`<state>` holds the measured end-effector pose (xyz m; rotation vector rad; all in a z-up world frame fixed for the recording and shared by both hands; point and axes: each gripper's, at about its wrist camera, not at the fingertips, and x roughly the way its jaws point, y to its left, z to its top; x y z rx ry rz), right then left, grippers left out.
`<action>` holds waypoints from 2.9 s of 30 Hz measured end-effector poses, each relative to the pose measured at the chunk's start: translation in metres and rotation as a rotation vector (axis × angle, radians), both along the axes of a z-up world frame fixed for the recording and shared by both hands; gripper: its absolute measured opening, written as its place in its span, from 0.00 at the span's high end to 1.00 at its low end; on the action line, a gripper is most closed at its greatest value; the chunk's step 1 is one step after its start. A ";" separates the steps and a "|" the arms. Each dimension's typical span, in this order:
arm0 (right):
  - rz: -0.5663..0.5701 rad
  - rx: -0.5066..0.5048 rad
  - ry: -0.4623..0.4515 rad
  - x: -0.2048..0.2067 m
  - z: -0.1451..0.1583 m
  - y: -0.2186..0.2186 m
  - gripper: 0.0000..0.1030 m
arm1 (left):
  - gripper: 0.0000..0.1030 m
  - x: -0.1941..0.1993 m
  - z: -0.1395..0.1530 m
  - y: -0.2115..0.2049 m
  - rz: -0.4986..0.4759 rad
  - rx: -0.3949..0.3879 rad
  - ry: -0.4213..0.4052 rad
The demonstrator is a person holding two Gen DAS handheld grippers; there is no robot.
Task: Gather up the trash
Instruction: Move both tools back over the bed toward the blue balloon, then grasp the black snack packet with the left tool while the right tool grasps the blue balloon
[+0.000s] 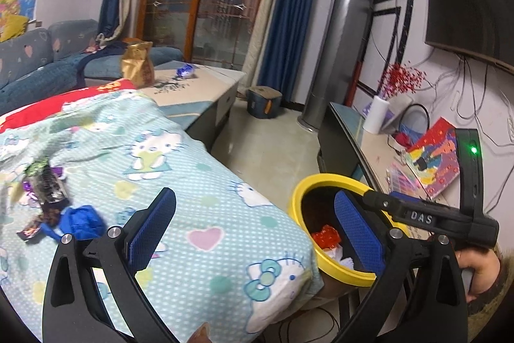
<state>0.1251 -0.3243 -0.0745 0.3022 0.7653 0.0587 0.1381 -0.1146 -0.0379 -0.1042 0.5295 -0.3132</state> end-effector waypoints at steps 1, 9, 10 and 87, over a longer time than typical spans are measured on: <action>0.009 0.000 -0.005 -0.001 0.001 0.003 0.36 | 0.07 -0.001 0.001 0.002 0.007 -0.002 -0.002; 0.089 -0.018 -0.049 -0.007 0.013 0.032 0.30 | 0.07 -0.005 0.008 0.031 0.080 -0.023 -0.017; 0.099 -0.019 -0.053 -0.008 0.014 0.037 0.30 | 0.07 -0.006 0.009 0.035 0.089 -0.026 -0.020; 0.672 -0.061 0.029 0.029 -0.020 0.290 0.80 | 0.62 0.080 -0.051 0.237 0.438 -0.264 0.268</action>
